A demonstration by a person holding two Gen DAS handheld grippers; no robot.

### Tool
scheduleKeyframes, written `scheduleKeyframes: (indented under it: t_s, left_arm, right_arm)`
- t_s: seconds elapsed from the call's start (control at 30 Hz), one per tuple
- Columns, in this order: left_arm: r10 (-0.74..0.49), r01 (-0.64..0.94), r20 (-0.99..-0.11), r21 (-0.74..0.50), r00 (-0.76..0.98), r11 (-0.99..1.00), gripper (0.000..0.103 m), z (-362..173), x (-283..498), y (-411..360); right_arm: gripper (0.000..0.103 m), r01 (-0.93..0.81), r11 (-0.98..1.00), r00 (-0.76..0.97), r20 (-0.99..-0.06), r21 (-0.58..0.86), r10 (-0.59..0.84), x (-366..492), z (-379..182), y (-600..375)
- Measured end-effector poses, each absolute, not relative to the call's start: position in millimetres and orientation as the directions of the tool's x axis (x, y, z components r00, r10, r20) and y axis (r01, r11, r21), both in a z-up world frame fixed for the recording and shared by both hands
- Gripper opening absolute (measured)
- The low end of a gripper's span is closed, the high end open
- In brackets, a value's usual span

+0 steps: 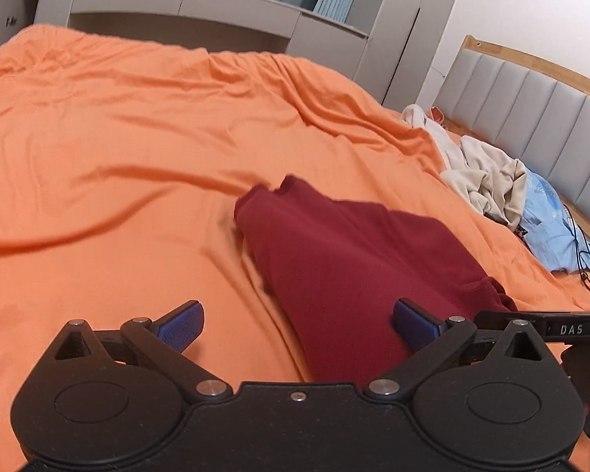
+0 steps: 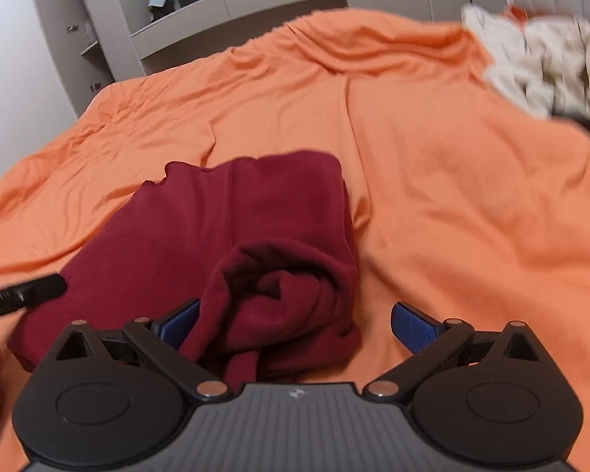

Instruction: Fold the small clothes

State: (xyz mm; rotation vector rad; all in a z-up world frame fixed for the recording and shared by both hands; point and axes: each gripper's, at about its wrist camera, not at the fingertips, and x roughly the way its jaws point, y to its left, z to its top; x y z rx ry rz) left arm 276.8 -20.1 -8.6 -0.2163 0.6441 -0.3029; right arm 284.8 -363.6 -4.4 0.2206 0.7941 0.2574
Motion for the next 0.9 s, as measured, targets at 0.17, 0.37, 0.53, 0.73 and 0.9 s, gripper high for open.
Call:
scheduleKeyframes:
  t_s: [0.17, 0.37, 0.53, 0.73, 0.9]
  left_arm:
    - [-0.351, 0.192, -0.585, -0.318, 0.731, 0.929, 0.103, -22, 282, -22]
    - [-0.354, 0.187, -0.586, -0.326, 0.729, 0.927, 0.103, -26, 283, -22]
    - [-0.354, 0.183, -0.584, -0.333, 0.731, 0.925, 0.103, -28, 283, -22]
    - [-0.358, 0.182, -0.579, -0.340, 0.733, 0.923, 0.103, -30, 283, -21]
    - [-0.358, 0.181, -0.578, -0.341, 0.733, 0.922, 0.103, -30, 283, -21]
  right_arm:
    - [0.103, -0.097, 0.913, 0.626, -0.689, 0.395, 0.365, 293, -17, -377]
    - [0.103, -0.097, 0.914, 0.624, -0.691, 0.395, 0.365, 293, -13, -378]
    - [0.103, -0.060, 0.867, 0.639, -0.648, 0.495, 0.414, 300, 1, -399]
    - [0.103, -0.017, 0.813, 0.720, -0.557, 0.581, 0.413, 314, 16, -422]
    - [0.083, -0.009, 0.809, 0.718, -0.560, 0.587, 0.415, 330, -2, -413]
